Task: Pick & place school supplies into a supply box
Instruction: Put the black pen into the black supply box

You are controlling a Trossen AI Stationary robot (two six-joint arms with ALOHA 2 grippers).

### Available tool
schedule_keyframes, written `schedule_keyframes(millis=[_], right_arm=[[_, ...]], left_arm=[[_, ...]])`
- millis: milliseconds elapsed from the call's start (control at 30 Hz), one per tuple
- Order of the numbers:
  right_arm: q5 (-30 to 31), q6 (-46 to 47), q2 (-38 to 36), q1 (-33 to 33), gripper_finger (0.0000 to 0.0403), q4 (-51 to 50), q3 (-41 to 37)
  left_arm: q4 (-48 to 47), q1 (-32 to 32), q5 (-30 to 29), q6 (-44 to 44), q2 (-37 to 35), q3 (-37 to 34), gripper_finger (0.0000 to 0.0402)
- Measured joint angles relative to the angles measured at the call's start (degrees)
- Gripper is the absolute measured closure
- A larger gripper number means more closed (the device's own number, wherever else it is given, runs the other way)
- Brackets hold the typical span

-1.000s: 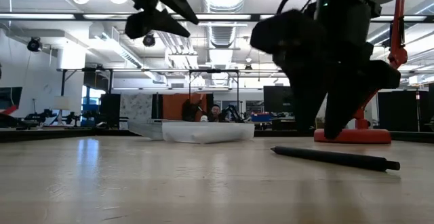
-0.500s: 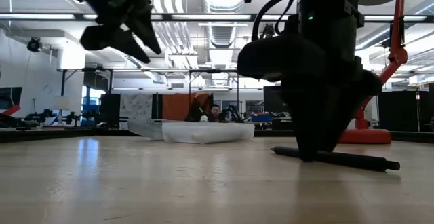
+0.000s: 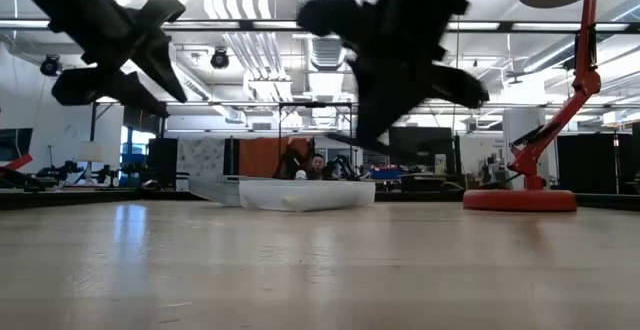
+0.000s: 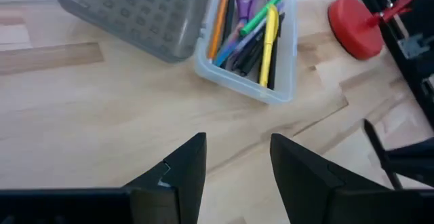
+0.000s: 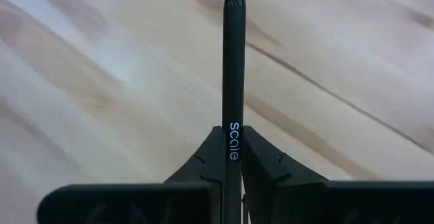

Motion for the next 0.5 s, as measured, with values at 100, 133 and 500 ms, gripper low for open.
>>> schedule_keyframes(millis=[100,133,500], right_arm=[[-0.1,-5.6,-2.4,-4.4,0.0388,5.1,-0.7],[0.0,-6.6,-3.0,-6.2,0.0388,6.1,-0.7],[-3.1,9.4,-3.8,-25.2,0.0362,16.5,-2.7]], left_arm=[[0.3,0.0,-0.6,-0.3,-2.7,-1.7,0.0254],[0.3,0.0,-1.2,-0.2,-3.4,-1.9,0.0254],[-2.8,1.6,-12.1,7.6,-7.1,-1.2,0.0254]])
